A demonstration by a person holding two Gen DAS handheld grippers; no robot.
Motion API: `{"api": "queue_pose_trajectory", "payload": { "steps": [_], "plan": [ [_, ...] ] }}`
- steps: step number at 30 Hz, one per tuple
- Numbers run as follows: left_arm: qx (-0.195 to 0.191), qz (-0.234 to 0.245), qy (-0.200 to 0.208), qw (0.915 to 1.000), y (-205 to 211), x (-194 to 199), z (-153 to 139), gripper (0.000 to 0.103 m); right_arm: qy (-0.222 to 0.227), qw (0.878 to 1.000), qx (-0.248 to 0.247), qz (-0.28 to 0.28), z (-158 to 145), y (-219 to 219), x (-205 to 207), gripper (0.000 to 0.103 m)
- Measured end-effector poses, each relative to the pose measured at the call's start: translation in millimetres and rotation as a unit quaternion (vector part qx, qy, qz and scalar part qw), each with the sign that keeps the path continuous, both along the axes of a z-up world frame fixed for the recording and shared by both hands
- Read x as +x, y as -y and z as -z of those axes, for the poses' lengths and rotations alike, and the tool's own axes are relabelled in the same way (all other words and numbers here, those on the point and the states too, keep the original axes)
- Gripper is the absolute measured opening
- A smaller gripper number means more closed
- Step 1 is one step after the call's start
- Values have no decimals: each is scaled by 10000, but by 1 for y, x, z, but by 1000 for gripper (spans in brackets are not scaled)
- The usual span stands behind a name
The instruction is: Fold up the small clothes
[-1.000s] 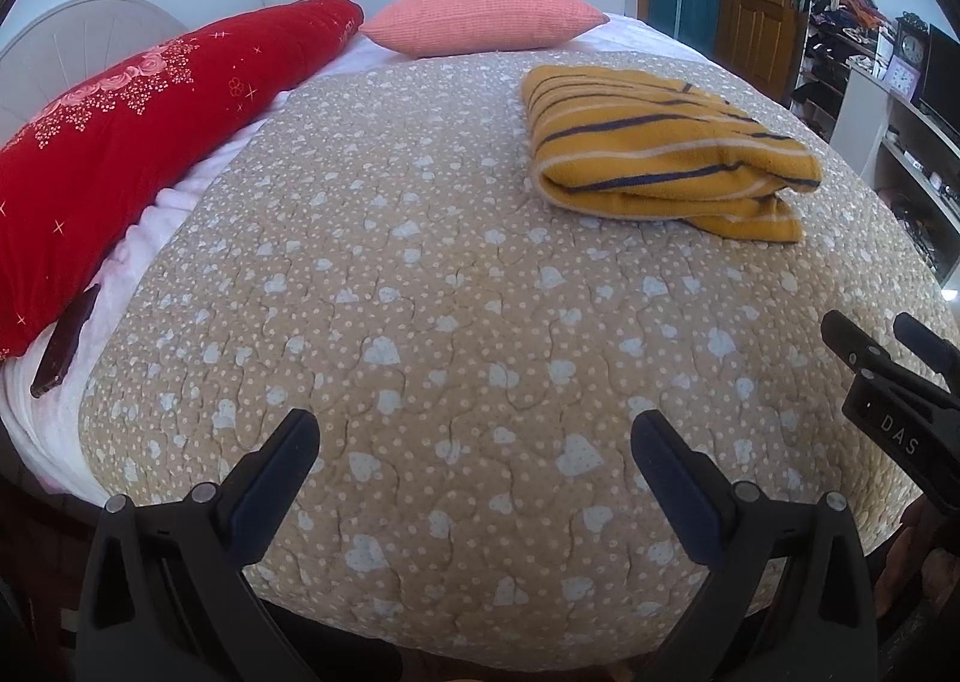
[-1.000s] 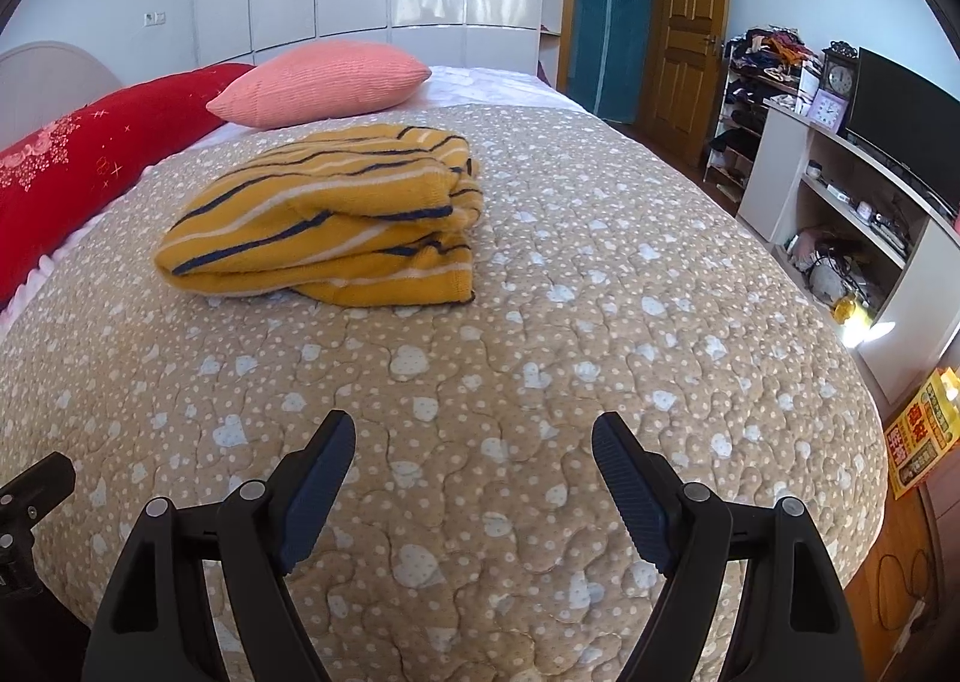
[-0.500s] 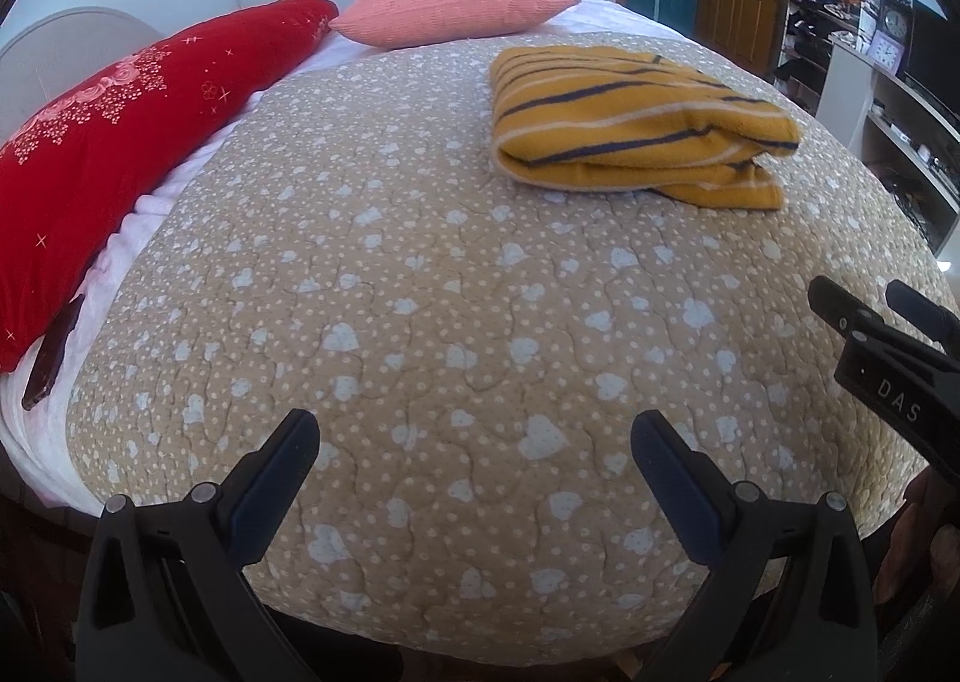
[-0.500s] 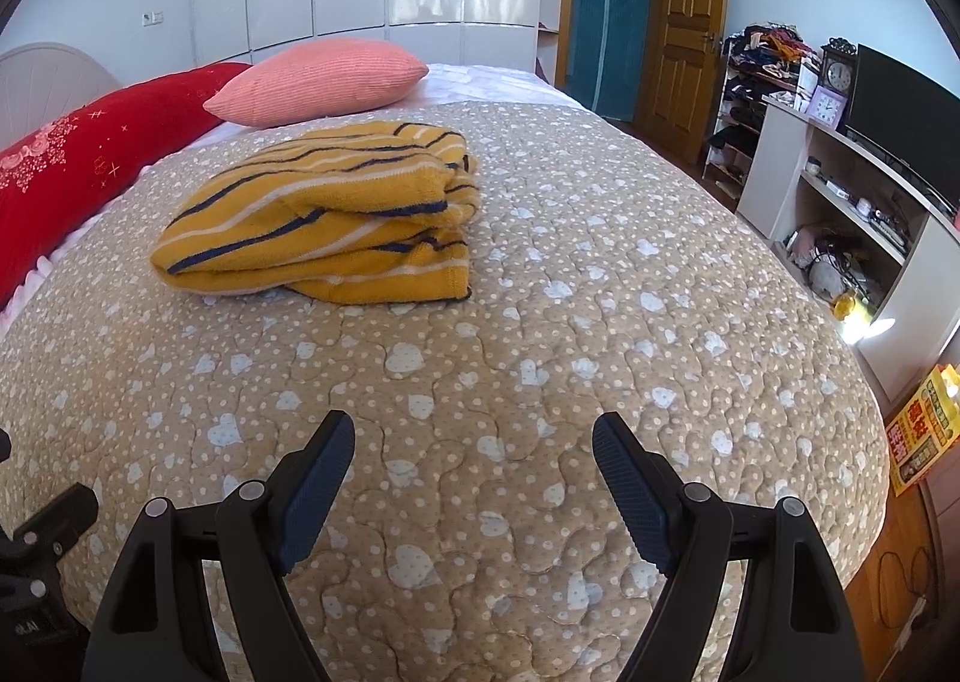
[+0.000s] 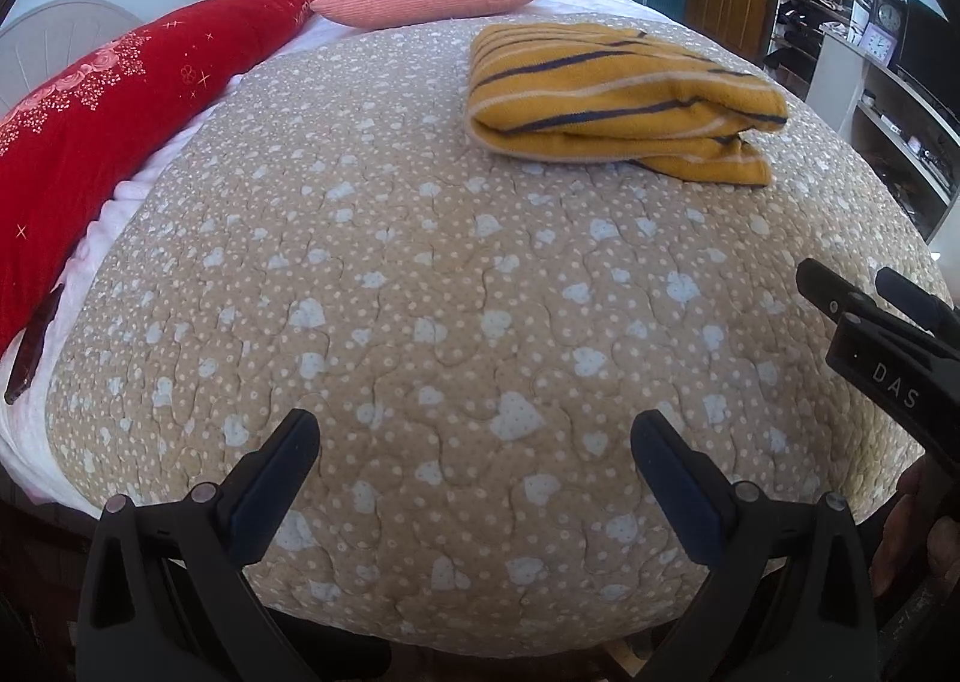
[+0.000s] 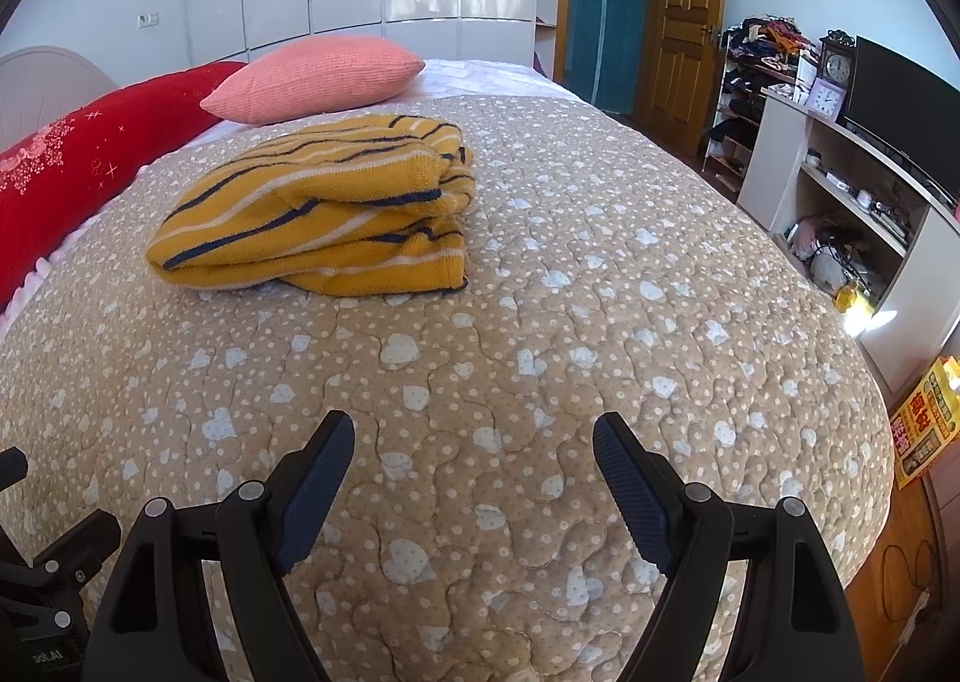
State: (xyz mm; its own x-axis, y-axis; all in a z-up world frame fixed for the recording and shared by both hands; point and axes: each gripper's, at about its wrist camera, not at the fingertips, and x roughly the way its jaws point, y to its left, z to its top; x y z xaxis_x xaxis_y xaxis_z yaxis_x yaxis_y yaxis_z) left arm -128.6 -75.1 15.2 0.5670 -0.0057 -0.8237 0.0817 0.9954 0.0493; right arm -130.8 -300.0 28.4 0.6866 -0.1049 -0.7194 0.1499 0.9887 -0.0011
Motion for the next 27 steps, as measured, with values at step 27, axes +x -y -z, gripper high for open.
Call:
{"api": "queue_pose_trajectory", "payload": {
  "steps": [27],
  "plan": [
    [-5, 20, -182, 9998, 0, 0, 8, 103, -83, 9999, 50, 28, 7, 1, -2, 86]
  ]
}}
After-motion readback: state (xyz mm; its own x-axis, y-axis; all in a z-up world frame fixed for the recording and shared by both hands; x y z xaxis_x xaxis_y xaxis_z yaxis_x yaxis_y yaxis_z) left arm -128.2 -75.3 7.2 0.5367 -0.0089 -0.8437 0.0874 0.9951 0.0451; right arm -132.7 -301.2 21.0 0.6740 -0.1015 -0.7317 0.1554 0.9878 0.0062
